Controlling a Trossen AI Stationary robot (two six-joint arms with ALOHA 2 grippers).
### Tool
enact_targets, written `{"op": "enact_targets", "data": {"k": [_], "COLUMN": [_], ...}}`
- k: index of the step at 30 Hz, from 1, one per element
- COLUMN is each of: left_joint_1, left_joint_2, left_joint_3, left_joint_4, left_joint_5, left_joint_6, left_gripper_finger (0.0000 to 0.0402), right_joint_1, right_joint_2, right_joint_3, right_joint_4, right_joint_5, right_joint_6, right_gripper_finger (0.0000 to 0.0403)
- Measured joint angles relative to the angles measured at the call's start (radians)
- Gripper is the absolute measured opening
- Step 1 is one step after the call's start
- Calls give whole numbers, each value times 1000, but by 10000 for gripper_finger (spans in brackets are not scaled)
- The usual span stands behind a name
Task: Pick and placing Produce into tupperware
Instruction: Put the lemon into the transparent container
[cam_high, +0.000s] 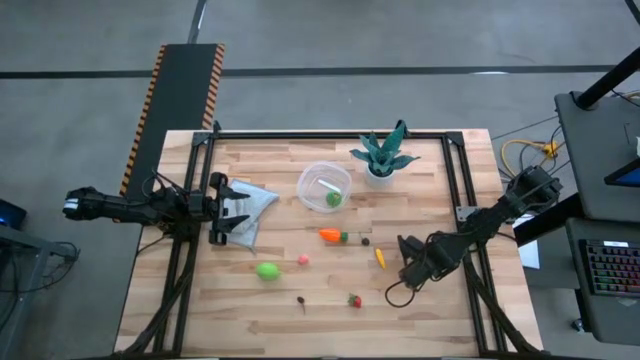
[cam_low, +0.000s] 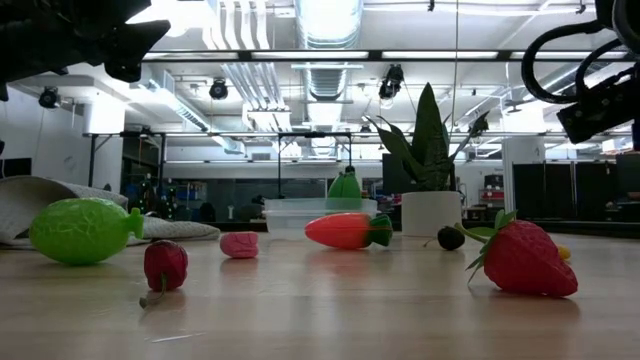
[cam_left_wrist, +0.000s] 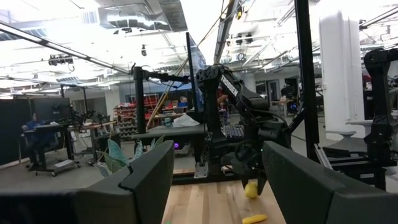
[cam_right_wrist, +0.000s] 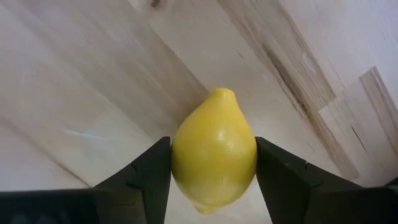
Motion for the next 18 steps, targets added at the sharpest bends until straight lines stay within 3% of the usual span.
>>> {"op": "enact_targets", "data": {"k": [8, 18], "left_joint_1": [0, 0], "left_joint_2": [0, 0], "left_joint_3": [1, 1], "left_joint_4": [4, 16], "left_joint_5": [0, 0], "left_joint_6": [0, 0], "left_gripper_finger": [231, 231], "right_joint_1": [-3, -47], "right_joint_2": [0, -1], "right_joint_3": [101, 301], "right_joint_4": [0, 0], "right_joint_5": [143, 491], "right_joint_6": [-91, -360], "right_gripper_finger": [189, 189]}}
